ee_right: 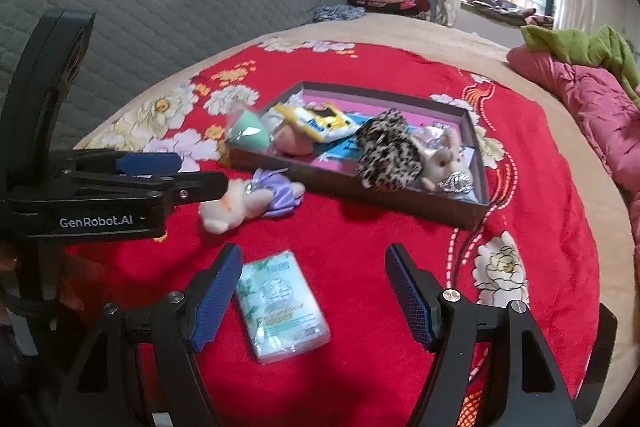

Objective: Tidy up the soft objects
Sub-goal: 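Withdraw both tools from the box toward the bunny plush and tissue packet, then grasp the white bunny plush with the left tool while the right tool grasps the tissue packet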

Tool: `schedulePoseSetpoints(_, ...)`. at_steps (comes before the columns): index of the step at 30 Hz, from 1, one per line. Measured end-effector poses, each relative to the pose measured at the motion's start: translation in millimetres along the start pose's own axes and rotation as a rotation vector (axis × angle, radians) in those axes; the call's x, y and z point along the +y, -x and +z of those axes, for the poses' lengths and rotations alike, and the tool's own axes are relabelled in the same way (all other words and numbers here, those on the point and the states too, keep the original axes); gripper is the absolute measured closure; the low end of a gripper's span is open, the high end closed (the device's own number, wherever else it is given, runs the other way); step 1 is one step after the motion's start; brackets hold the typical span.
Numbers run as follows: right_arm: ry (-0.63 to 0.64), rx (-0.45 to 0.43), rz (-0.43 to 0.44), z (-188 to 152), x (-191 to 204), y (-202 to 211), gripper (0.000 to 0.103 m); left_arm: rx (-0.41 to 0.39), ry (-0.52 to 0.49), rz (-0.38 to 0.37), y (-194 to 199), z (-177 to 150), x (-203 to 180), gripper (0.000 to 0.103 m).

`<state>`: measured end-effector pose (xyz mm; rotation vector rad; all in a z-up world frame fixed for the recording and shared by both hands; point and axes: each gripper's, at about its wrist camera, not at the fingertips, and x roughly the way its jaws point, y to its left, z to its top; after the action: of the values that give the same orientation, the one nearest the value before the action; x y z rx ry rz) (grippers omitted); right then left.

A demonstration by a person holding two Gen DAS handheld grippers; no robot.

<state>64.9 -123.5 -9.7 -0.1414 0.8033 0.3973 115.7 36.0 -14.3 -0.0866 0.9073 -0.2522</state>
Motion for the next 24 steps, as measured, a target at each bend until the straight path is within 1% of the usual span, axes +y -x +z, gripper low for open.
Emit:
schedulePoseSetpoints(5,0.03,0.034,0.009,-10.9,7.4,-8.8,0.028,0.038,-0.011,0.006,-8.7,-5.8,-0.7,0.035)
schedulePoseSetpoints(11,0.036,0.067,0.025,-20.8,9.0,-20.1,0.028,0.084,-0.008,-0.005,-22.1,-10.5,1.9,0.035)
schedulePoseSetpoints(24,0.045,0.117,0.052,-31.9,11.7,-40.4,0.028,0.117,0.027,-0.018,-42.1,-6.6,10.4,0.035)
